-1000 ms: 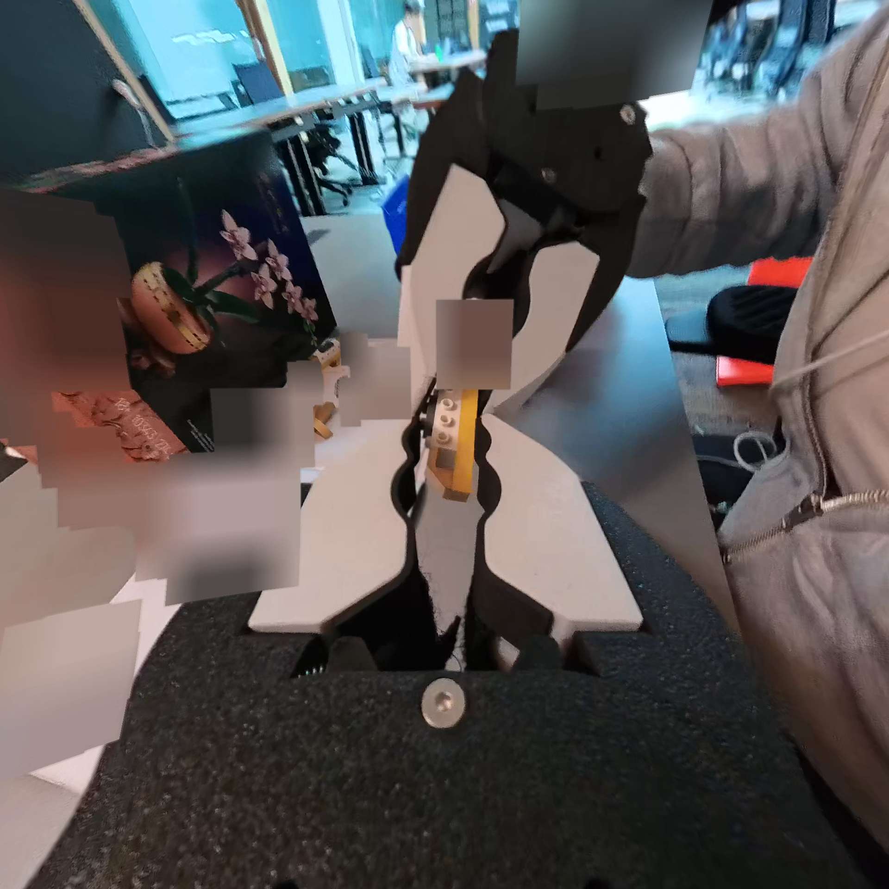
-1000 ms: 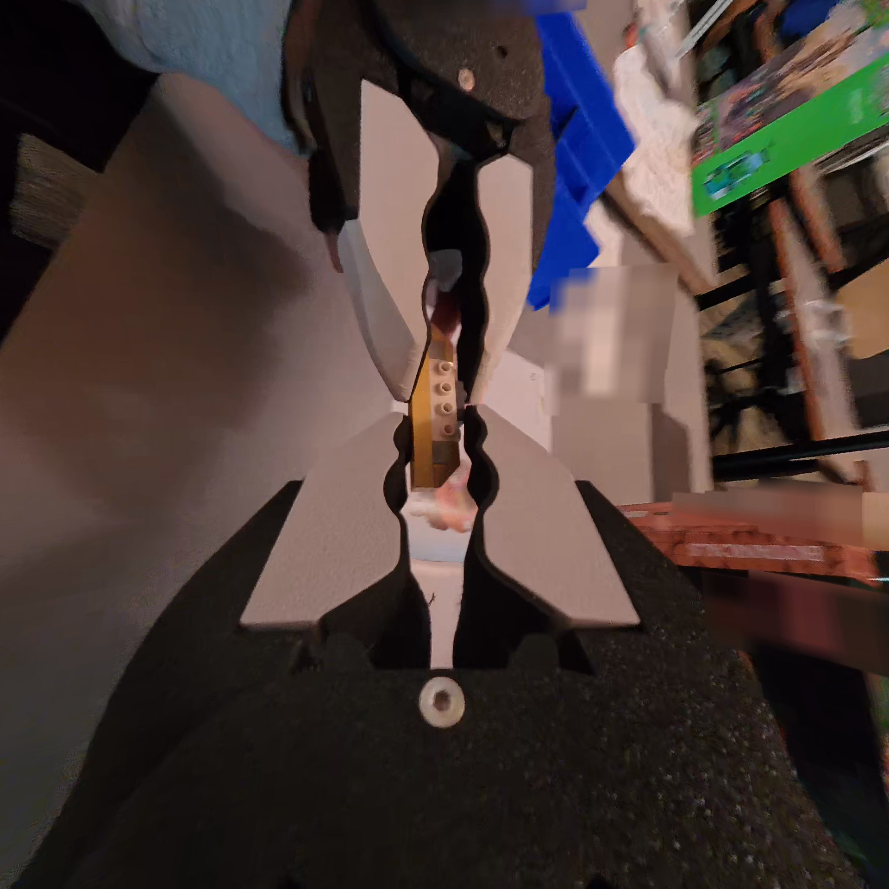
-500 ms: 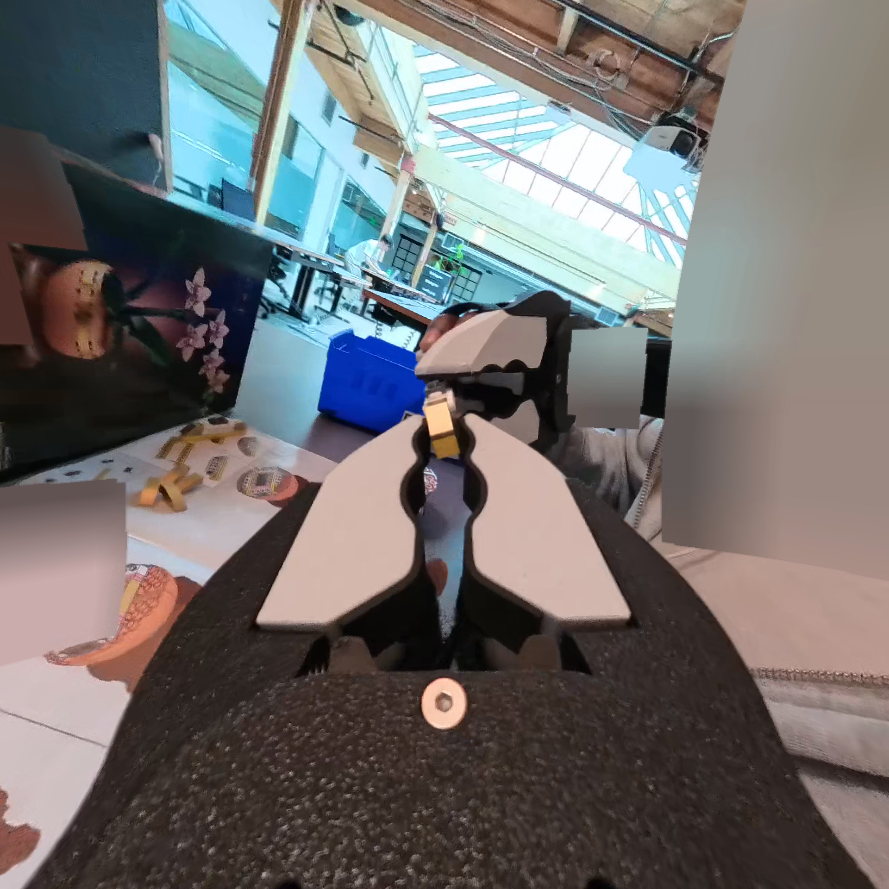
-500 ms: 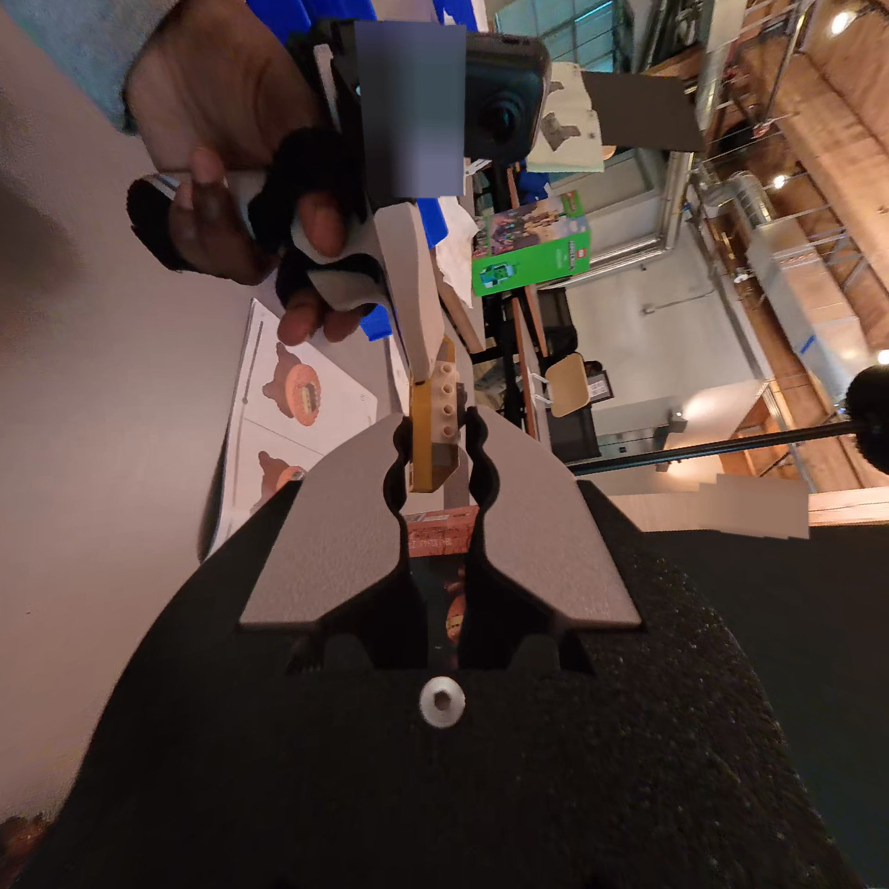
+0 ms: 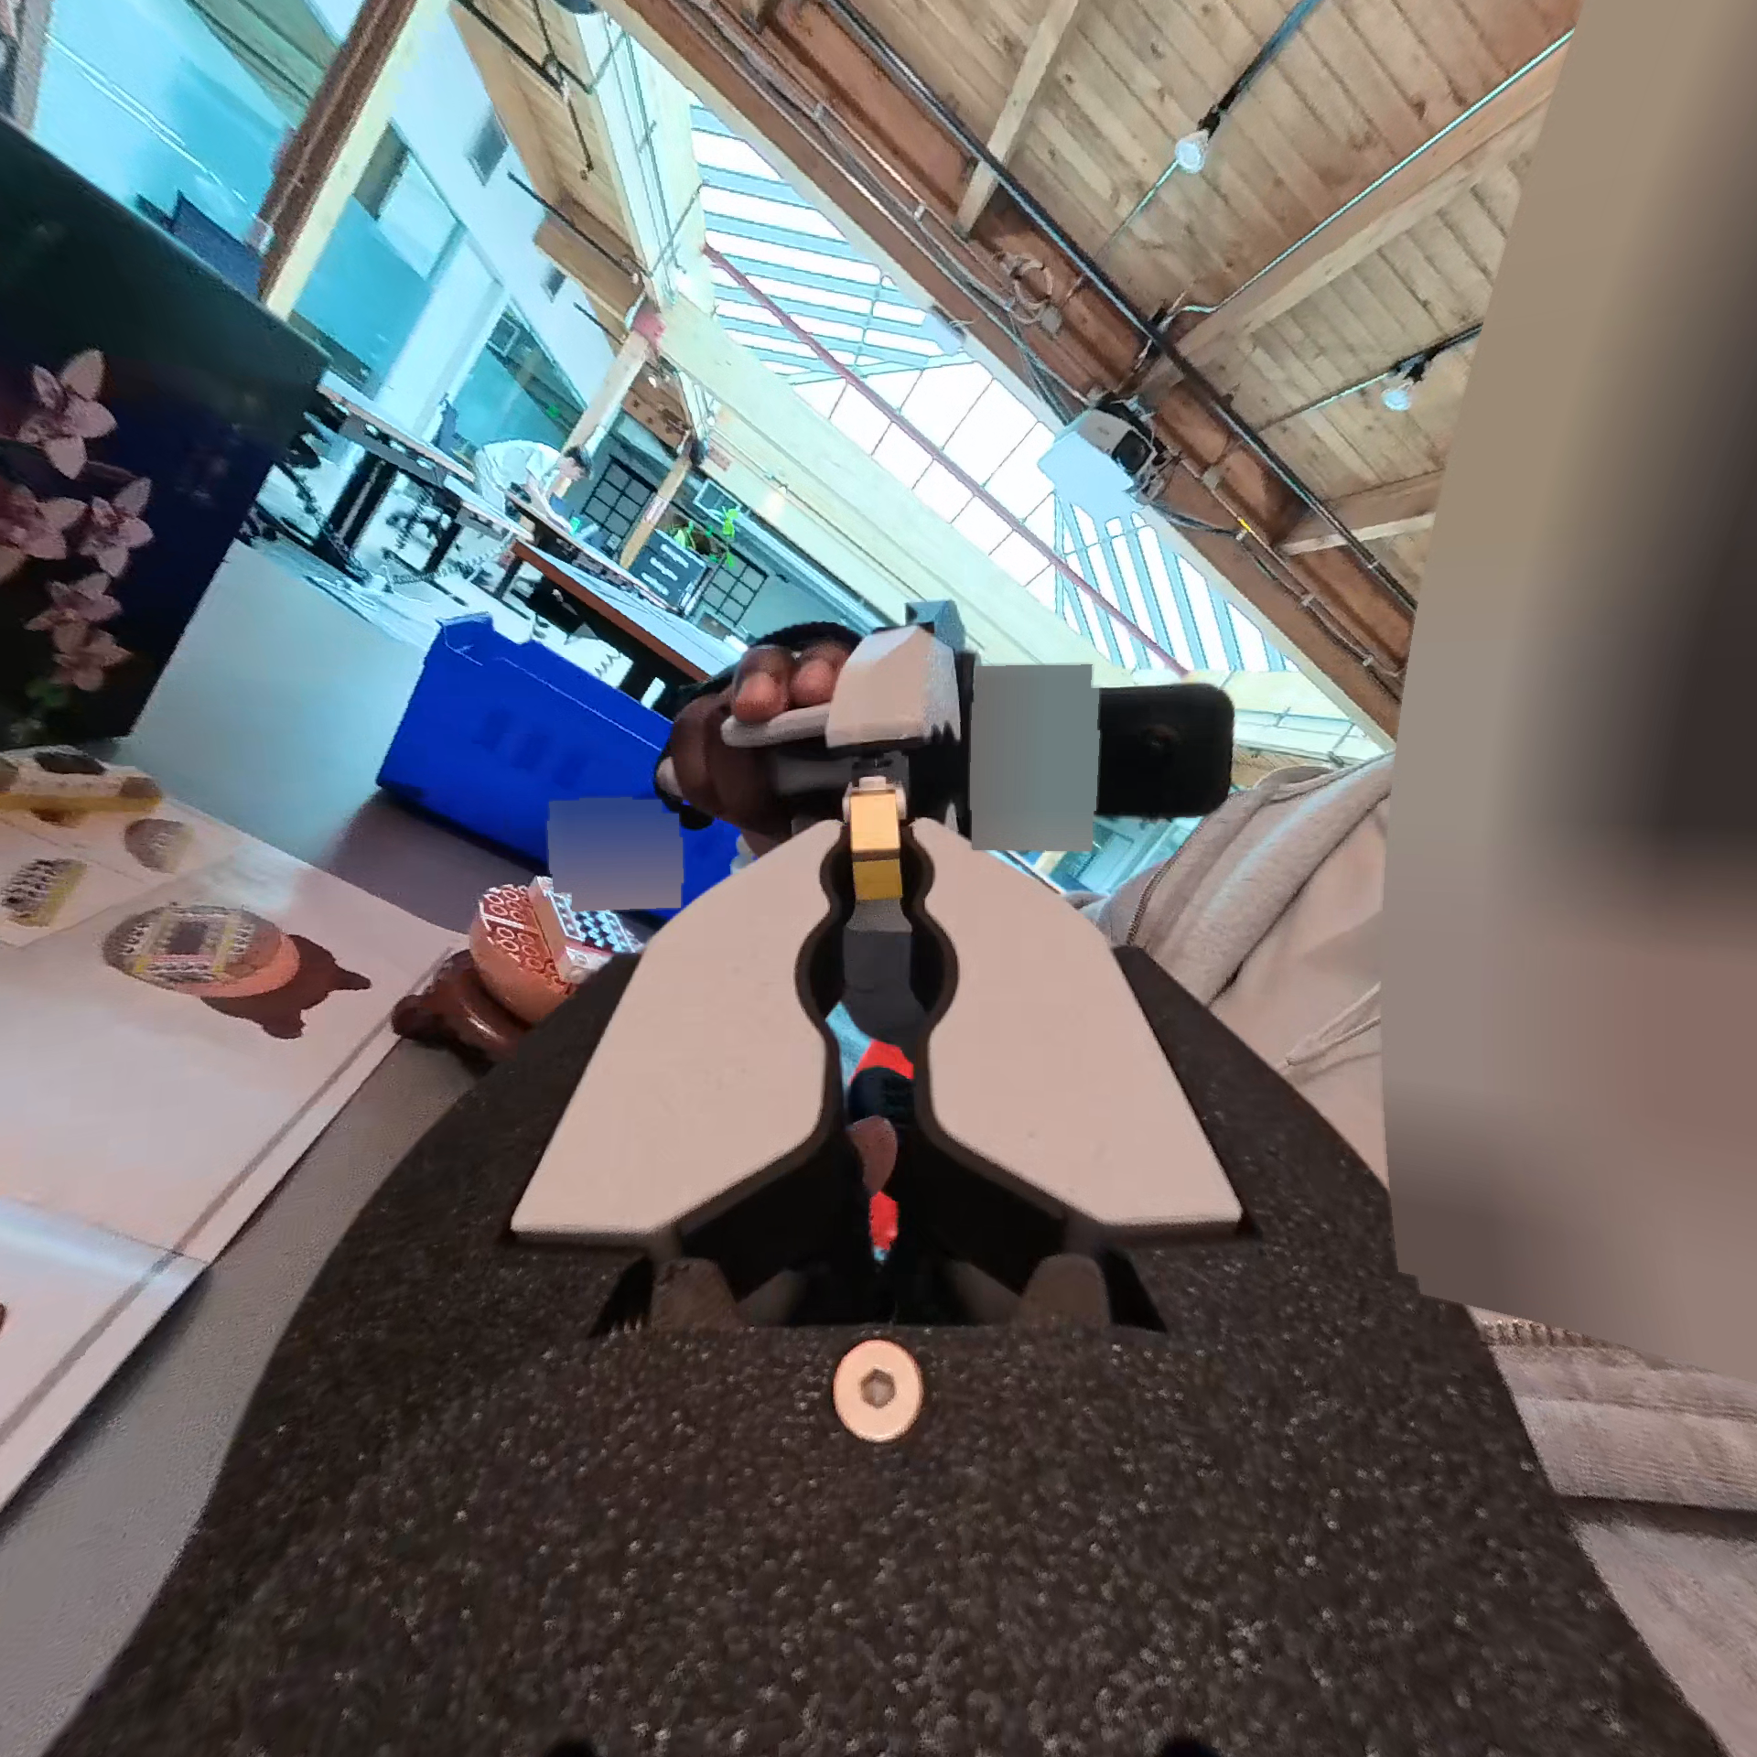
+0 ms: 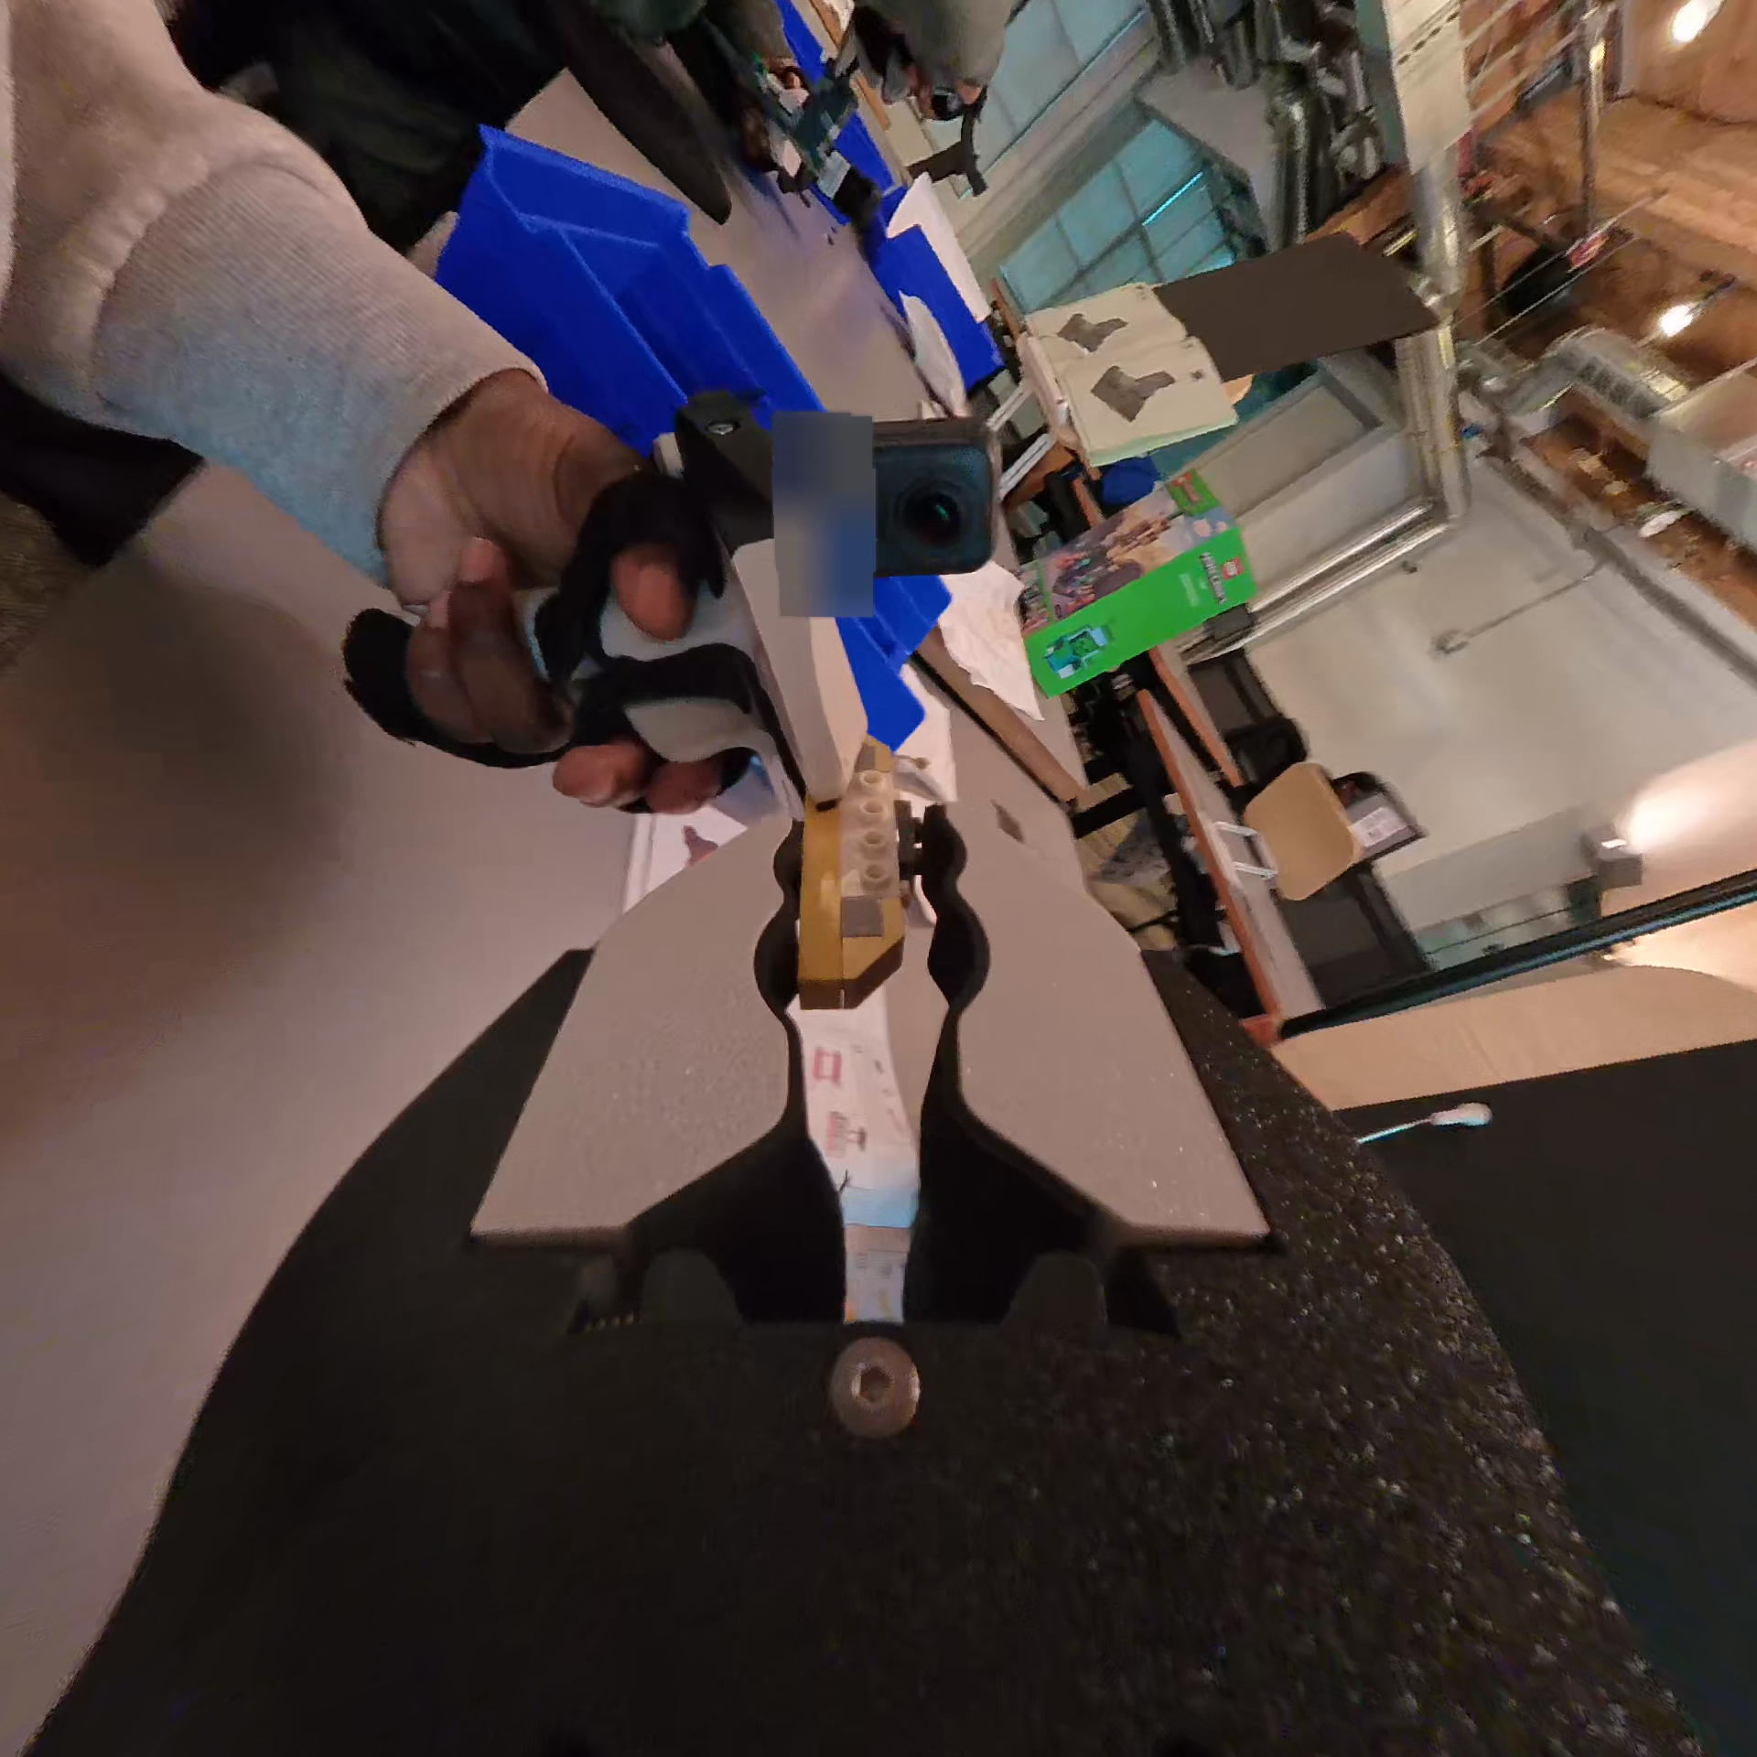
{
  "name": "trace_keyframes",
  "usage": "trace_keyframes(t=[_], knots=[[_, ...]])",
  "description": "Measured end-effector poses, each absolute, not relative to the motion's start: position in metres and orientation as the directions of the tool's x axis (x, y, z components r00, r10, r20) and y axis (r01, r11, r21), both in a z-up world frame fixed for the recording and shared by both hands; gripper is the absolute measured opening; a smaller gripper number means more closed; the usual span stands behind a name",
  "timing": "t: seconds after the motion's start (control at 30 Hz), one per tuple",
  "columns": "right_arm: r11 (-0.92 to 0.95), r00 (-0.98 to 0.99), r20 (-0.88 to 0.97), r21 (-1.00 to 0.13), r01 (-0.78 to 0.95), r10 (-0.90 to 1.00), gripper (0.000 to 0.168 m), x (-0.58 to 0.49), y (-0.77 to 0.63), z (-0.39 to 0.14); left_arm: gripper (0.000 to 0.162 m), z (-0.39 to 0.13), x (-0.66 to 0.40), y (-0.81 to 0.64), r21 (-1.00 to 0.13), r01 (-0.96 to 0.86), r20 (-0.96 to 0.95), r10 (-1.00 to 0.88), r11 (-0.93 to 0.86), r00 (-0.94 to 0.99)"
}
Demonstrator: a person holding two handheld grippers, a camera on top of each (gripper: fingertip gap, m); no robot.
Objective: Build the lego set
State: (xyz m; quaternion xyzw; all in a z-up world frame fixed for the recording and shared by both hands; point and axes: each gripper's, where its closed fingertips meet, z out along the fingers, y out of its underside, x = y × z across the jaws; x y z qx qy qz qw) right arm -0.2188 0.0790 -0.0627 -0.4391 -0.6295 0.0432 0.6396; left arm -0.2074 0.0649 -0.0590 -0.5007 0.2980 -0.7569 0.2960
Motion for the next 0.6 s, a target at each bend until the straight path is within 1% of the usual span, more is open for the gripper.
trace_keyframes(t=[0.03,0.07,0.13,0.17,0.2,0.27,0.33,0.37,0.4,0.43,0.47,0.53,0.57,0.6], knots=[[0.591,0.206,0.739,-0.648,0.481,0.642,0.023,-0.218,0.077,-0.064,0.009,-0.060,-0.206,0.064,-0.752,0.141,0.581,-0.749,-0.644,-0.320],[0.583,0.208,0.722,-0.667,0.465,0.660,0.023,-0.217,0.074,-0.064,0.016,-0.061,-0.205,0.063,-0.758,0.135,0.578,-0.753,-0.638,-0.313],[0.571,0.194,0.710,-0.673,0.470,0.677,0.023,-0.217,0.072,-0.070,0.032,-0.063,-0.201,0.058,-0.773,0.105,0.571,-0.759,-0.625,-0.312],[0.575,0.187,0.715,-0.666,0.476,0.673,0.023,-0.217,0.070,-0.072,0.036,-0.063,-0.198,0.054,-0.784,0.086,0.564,-0.762,-0.615,-0.317],[0.579,0.183,0.720,-0.660,0.478,0.669,0.023,-0.217,0.069,-0.074,0.034,-0.064,-0.195,0.051,-0.794,0.073,0.553,-0.768,-0.603,-0.323],[0.608,0.195,0.744,-0.644,0.465,0.640,0.023,-0.219,0.066,-0.072,0.012,-0.065,-0.191,0.050,-0.811,0.089,0.529,-0.790,-0.578,-0.311],[0.606,0.187,0.765,-0.612,0.508,0.616,0.024,-0.216,0.065,-0.078,0.011,-0.068,-0.189,0.049,-0.832,0.102,0.496,-0.814,-0.545,-0.301],[0.574,0.182,0.741,-0.630,0.524,0.647,0.037,-0.213,0.063,-0.084,0.011,-0.072,-0.189,0.050,-0.846,0.101,0.481,-0.830,-0.524,-0.281],[0.526,0.201,0.699,-0.668,0.526,0.686,0.049,-0.208,0.062,-0.089,0.011,-0.075,-0.189,0.052,-0.863,0.114,0.455,-0.856,-0.492,-0.247],[0.471,0.238,0.649,-0.714,0.518,0.722,0.055,-0.201,0.062,-0.091,0.011,-0.078,-0.191,0.057,-0.883,0.135,0.420,-0.886,-0.449,-0.199],[0.414,0.291,0.593,-0.765,0.493,0.751,0.056,-0.191,0.062,-0.090,0.011,-0.080,-0.193,0.061,-0.906,0.148,0.376,-0.914,-0.397,-0.151],[0.307,0.424,0.448,-0.881,0.361,0.787,0.063,-0.169,0.062,-0.079,0.011,-0.085,-0.196,0.067,-0.949,0.136,0.279,-0.958,-0.286,-0.064],[0.267,0.483,0.366,-0.927,0.264,0.795,0.063,-0.158,0.061,-0.070,0.011,-0.090,-0.196,0.071,-0.966,0.107,0.234,-0.972,-0.234,-0.015],[0.238,0.531,0.291,-0.957,0.167,0.796,0.059,-0.148,0.060,-0.062,0.011,-0.096,-0.195,0.075,-0.979,0.075,0.190,-0.982,-0.187,0.025]])
